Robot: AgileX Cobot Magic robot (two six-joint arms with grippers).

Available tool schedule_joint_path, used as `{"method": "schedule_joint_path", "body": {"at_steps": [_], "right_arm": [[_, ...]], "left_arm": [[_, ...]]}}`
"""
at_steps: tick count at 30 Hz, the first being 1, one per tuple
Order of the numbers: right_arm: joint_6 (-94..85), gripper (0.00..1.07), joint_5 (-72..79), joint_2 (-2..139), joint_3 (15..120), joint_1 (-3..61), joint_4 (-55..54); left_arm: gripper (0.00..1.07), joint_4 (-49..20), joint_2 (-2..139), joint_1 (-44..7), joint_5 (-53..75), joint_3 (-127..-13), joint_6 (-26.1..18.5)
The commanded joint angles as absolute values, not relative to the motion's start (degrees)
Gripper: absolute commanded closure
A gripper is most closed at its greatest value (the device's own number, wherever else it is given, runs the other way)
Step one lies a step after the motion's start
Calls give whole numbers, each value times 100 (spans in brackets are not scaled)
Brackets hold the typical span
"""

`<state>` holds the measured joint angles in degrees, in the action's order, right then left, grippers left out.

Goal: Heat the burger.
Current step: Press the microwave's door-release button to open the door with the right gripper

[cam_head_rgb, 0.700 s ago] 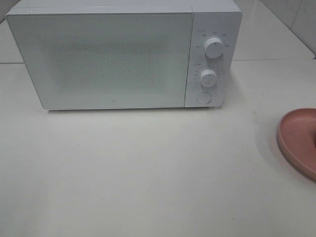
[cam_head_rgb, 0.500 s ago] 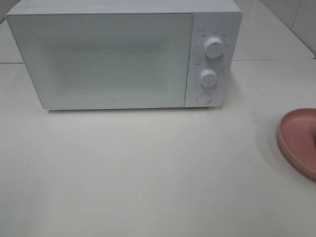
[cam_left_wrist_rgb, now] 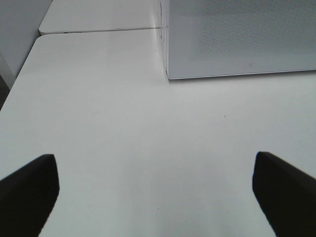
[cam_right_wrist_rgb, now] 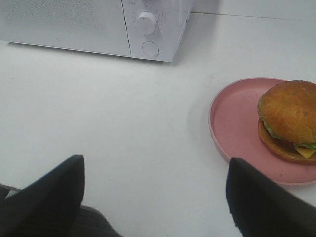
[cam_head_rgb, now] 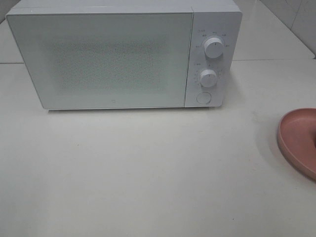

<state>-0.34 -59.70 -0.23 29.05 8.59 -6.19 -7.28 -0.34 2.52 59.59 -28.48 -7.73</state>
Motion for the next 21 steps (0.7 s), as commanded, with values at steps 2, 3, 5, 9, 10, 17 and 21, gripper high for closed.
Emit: {"method": "schedule_joint_path", "body": {"at_steps": [2,3,5,9,10,17,21], "right_arm": [[-126,31,-5879,-109,2939,831,-653],[-126,31,-5879,-109,2939,831,-653],[-126,31,-5890,-109,2939,831,-653],[-120,31,-5804,-103,3008,831,-659],[-120,31,-5672,-97,3094,831,-653],[-109,31,-5432,172,3168,831,-665],[-86,31,-5151,693,3168,831,-670]], "left_arm": [[7,-762,-149,218,5936,-2836,-768],[7,-762,-149,218,5936,-2836,-768],[7,-762,-149,218,5936,-2836,-768],[7,-762,-149,218,5936,-2836,-768],[7,-762,-149,218,5936,-2836,-768],[7,-762,-149,218,5936,-2836,-768],[7,-762,-149,218,5936,-2836,-768]]}}
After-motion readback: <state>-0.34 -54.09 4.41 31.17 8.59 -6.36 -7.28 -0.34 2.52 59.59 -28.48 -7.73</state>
